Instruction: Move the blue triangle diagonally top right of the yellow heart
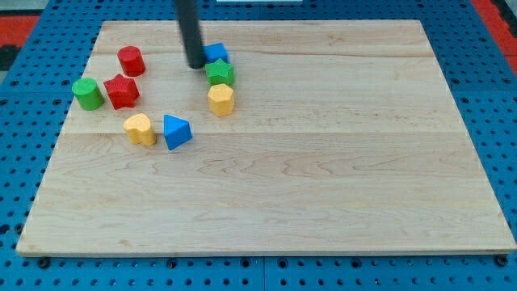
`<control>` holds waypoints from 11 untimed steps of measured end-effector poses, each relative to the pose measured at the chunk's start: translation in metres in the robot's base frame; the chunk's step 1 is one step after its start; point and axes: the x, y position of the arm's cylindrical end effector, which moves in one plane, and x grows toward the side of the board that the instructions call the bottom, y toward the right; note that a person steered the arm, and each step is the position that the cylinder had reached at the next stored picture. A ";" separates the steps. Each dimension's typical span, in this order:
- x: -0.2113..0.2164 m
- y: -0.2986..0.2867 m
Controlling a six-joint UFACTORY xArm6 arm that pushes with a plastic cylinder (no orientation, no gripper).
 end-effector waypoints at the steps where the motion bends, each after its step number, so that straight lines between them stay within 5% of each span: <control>1: 0.010 -0.049; 6: 0.156 -0.091; 8: 0.155 -0.018; 11: 0.151 -0.019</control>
